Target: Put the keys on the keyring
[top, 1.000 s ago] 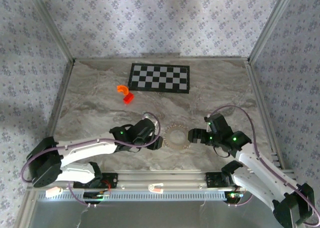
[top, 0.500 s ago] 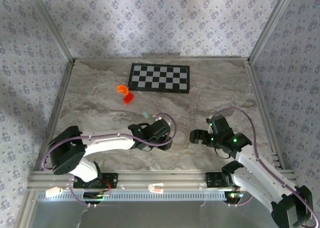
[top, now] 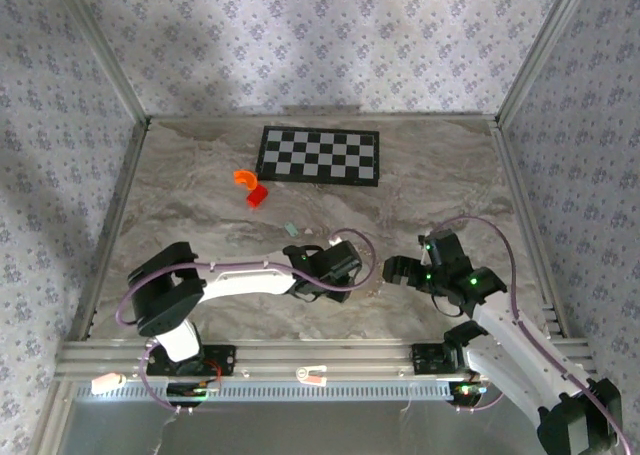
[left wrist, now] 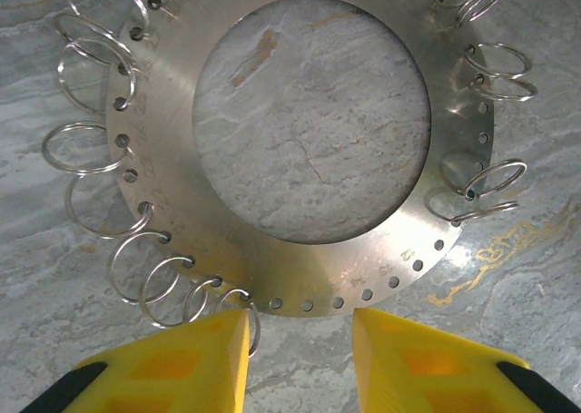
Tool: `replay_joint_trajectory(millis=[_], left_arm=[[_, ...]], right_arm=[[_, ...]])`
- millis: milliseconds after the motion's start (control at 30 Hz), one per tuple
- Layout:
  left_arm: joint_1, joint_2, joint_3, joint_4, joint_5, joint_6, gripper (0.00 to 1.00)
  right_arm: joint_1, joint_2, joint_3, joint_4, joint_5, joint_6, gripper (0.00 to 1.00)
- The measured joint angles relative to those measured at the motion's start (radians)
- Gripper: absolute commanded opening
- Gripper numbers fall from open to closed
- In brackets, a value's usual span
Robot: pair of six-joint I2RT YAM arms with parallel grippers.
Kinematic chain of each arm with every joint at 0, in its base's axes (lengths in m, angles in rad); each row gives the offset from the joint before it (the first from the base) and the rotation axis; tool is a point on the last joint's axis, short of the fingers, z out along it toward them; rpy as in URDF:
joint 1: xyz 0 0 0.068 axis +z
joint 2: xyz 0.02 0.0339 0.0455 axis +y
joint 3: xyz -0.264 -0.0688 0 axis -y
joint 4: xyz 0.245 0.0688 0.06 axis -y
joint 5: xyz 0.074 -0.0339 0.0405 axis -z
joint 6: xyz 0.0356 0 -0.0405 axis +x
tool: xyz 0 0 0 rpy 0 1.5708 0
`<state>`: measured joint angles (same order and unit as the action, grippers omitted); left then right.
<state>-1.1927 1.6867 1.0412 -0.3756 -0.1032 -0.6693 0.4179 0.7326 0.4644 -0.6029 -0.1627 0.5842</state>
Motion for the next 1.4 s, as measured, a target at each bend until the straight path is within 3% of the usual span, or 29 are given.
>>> replay_joint_trajectory(millis=[500, 1400], left_arm=[[-0.018, 0.064, 0.06, -0.104, -0.084, 0.014, 0.34], [-0.034, 0.085, 0.06, -0.122, -0.096, 0.013, 0.29]], right_arm=[[-0.03, -0.002, -0.002, 0.001, -0.023, -0.001, 1.0], [-0.041, -0.013, -0.002, 0.001, -0.03, -0.021, 1.0]])
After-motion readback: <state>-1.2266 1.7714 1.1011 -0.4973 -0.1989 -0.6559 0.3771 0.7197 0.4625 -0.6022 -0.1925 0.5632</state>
